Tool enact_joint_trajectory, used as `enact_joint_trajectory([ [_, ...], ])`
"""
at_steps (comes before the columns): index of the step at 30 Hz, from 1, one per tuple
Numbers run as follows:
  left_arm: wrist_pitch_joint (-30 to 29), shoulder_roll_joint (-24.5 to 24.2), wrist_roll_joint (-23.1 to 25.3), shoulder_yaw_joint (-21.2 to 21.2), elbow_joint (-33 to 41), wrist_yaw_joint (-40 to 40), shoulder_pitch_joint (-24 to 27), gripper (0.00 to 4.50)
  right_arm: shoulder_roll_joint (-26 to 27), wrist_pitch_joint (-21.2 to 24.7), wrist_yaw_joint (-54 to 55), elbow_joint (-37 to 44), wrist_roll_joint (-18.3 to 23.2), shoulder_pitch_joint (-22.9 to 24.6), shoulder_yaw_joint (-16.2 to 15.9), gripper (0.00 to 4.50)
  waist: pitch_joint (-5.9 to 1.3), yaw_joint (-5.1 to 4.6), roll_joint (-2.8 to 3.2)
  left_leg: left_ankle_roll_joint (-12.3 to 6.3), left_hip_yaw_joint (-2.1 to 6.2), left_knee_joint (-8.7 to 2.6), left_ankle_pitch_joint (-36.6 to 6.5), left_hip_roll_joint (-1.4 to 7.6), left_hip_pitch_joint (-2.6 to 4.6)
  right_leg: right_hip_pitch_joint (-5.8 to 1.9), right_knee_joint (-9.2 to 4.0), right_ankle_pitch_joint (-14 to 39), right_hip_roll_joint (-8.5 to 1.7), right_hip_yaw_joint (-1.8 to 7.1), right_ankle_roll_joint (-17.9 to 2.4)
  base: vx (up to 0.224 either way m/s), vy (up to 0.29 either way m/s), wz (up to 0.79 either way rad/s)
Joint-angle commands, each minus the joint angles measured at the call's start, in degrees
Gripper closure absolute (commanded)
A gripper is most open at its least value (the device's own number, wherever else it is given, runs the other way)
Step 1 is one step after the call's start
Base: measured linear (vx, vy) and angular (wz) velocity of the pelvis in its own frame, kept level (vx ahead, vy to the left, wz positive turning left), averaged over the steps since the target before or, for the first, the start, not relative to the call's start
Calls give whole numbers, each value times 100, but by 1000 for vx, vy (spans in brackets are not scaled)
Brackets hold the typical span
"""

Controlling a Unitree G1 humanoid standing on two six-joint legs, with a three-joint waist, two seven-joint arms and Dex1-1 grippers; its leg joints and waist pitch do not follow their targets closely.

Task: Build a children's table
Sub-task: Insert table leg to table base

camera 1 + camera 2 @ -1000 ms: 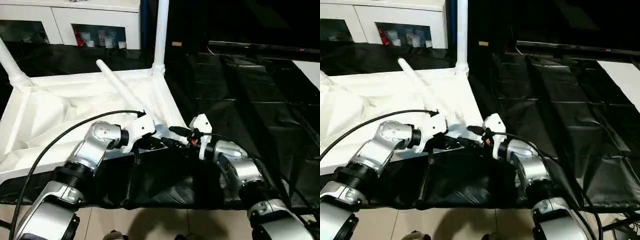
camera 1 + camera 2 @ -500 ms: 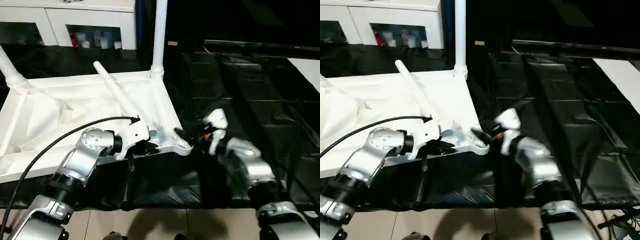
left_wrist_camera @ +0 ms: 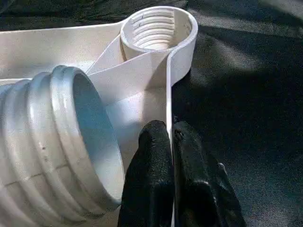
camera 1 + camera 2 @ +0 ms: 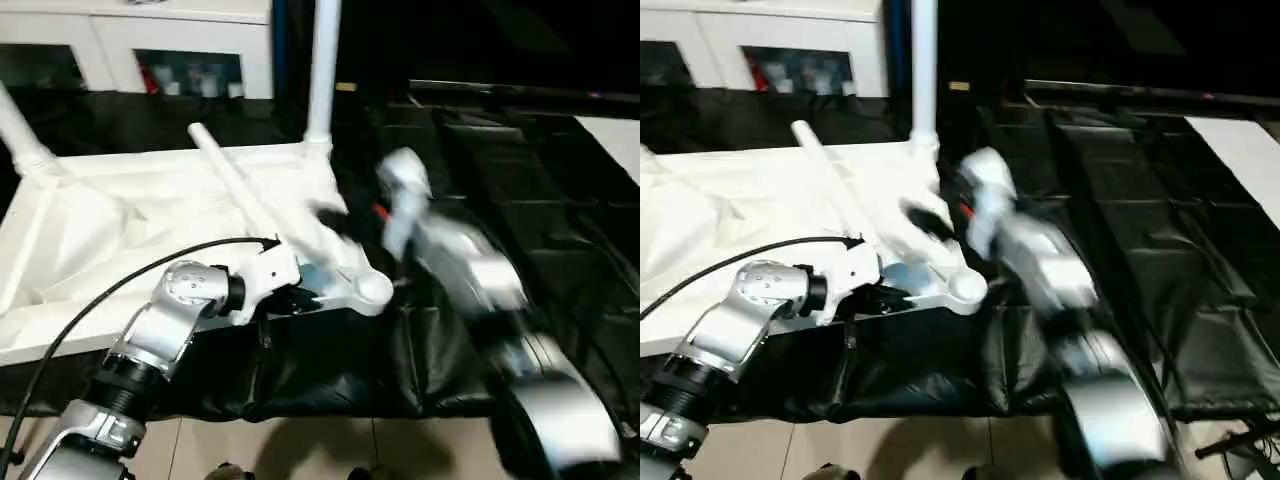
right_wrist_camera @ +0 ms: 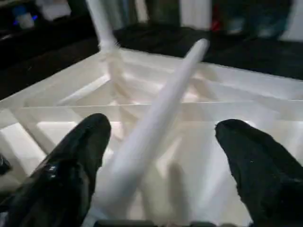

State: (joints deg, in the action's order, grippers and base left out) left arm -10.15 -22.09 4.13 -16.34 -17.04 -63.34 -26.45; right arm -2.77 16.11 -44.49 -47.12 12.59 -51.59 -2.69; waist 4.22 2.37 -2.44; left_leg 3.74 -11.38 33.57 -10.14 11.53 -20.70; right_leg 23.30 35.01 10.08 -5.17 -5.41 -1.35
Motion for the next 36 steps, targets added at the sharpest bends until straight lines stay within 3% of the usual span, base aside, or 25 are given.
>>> enact_joint_trajectory([
  [1,0,105,-176,-150,88,-58,121,450,1,92,82,-241,-135,-85,-62,5,-466,5,22,-82,89,-364,-857,223,76,-269,-324,1035,-367,354,-1351,0,0,0],
  [5,-20,143,-121,-244,160,-47,162,450,341,114,249,-1024,-389,-635,-266,5,-482,17,2,-133,73,-345,-623,221,52,-280,-264,623,-366,359,-1444,0,0,0],
  [6,-50,148,-115,-263,203,-48,180,450,423,228,377,-1209,-488,-756,-333,5,-471,17,-47,-142,69,-350,-644,225,44,-284,-267,669,-362,356,-1398,0,0,0],
  [10,-99,129,-79,-321,295,-54,215,450,560,409,586,-1711,-961,-1005,-718,5,-468,33,6,-29,78,-356,-660,237,66,-268,-254,760,-372,357,-1385,0,0,0],
  [11,-109,126,-73,-333,316,-52,228,450,576,488,557,-1776,-994,-1033,-757,5,-459,34,5,-16,68,-358,-701,228,65,-261,-270,790,-362,358,-1371,0,0,0],
  [12,-127,119,-69,-349,349,-45,245,450,592,578,511,-1930,-1049,-1114,-805,5,-458,59,-35,6,74,-362,-773,238,69,-271,-268,940,-385,366,-1298,0,0,0],
  [15,-141,108,-69,-354,369,-38,255,450,580,715,444,-2091,-1153,-1211,-884,5,-446,62,-24,116,77,-377,-937,237,74,-255,-296,1095,-377,370,-1172,0,0,0],
  [16,-138,98,-64,-359,373,-42,260,450,574,765,448,-2165,-1172,-1258,-881,32,-444,63,-24,134,79,-382,-971,239,79,-253,-301,1106,-375,372,-1156,0,0,0],
  [19,-136,81,-60,-365,373,-52,263,450,554,905,426,-2328,-1200,-1368,-868,32,-451,59,-40,194,84,-386,-1071,241,83,-247,-302,1145,-370,372,-1132,0,0,0],
  [29,-98,8,-33,-402,272,-74,170,450,395,1230,613,-2726,-1206,-1539,-629,111,-467,70,-40,247,82,-379,-1067,234,75,-256,-285,999,-361,367,-1160,0,0,0],
  [34,-40,15,-12,-384,178,-17,110,450,313,1253,762,-2809,-1057,-1486,-367,149,-442,58,-54,328,108,-392,-1441,234,82,-239,-352,1600,-384,370,-1034,0,0,0],
  [36,19,29,41,-348,137,127,85,450,288,1197,841,-2824,-895,-1443,-120,174,-443,54,-62,360,120,-395,-1569,237,98,-230,-378,1816,-391,372,-956,0,0,0],
])
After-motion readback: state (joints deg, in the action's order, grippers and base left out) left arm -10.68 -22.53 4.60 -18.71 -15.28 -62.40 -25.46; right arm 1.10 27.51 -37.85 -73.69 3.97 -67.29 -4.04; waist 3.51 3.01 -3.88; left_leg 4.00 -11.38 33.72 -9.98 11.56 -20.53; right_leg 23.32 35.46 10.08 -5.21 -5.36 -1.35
